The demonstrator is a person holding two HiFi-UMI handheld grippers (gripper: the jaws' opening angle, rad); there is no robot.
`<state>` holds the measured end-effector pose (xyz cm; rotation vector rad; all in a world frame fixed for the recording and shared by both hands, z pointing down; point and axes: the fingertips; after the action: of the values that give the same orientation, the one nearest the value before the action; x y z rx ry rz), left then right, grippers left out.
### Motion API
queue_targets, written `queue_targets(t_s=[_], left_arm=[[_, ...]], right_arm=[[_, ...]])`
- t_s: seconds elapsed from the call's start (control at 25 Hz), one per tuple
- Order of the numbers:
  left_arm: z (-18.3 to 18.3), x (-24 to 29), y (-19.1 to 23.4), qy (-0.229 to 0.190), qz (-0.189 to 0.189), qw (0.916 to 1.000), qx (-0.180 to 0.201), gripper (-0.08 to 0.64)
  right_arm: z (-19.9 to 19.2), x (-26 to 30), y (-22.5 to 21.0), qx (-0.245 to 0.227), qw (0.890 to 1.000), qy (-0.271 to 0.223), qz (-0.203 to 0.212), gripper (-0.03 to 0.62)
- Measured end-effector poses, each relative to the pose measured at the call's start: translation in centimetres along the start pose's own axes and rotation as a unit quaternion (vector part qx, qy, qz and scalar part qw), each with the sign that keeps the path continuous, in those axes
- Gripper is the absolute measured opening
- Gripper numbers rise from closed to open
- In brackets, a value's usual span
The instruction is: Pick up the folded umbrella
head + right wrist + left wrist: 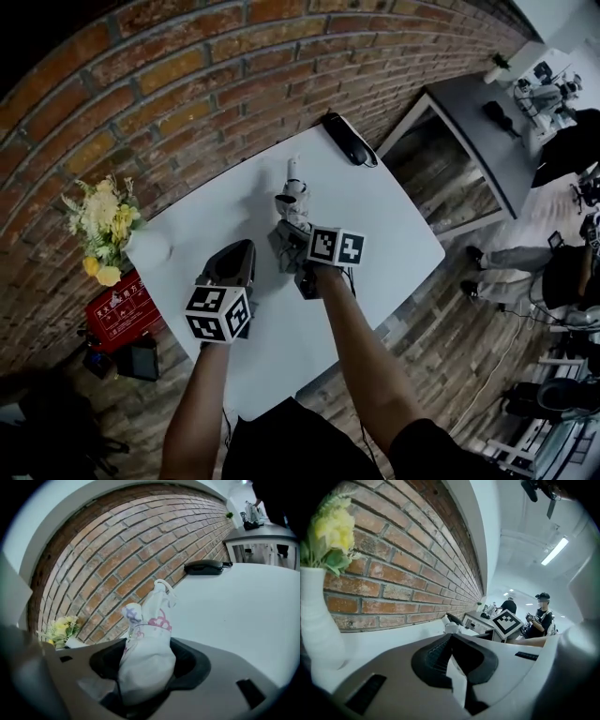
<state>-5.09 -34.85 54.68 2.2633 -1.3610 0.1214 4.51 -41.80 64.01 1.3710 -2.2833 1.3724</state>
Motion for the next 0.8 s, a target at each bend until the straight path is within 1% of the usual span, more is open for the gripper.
queue_targets(t_s=[0.16, 0.32, 0.52, 0.64, 0.8], left_arm=[[0.1, -1.8, -2.0, -0.003, 0.002, 1.0, 0.007, 0.014], [0.3, -4.1, -4.8, -0.012, 0.002, 0.9999, 0.012, 0.014], [-0.2, -7.6, -8.7, -0.021, 0.001, 0.9996, 0.017, 0.014], [-0.8, -9.8, -10.9, -0.028, 0.0, 0.9995, 0.017, 0.014], [-1.3, -12.2, -14.1, -0.035, -0.008, 0.9989, 0.028, 0.014]], right_arm=[[0.0, -3.4, 1.2, 0.007, 1.0, -0.022, 0.02, 0.27], [-0.5, -7.8, 2.5, 0.015, 0.998, -0.042, 0.043, 0.27], [-2.2, -13.9, 4.2, 0.016, 0.995, -0.067, 0.077, 0.27], [-3.4, -17.0, 5.1, 0.008, 0.993, -0.077, 0.091, 0.27], [-4.1, -21.2, 6.5, 0.006, 0.989, -0.098, 0.113, 0.27]])
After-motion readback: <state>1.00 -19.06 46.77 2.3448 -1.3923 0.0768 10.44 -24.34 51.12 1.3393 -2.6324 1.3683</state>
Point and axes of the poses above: the fingertips, and each gripper's own axes: x forward along the fingers, y to its left, z out of its top, and after that the axes turned 3 degrees about -y, right-handed
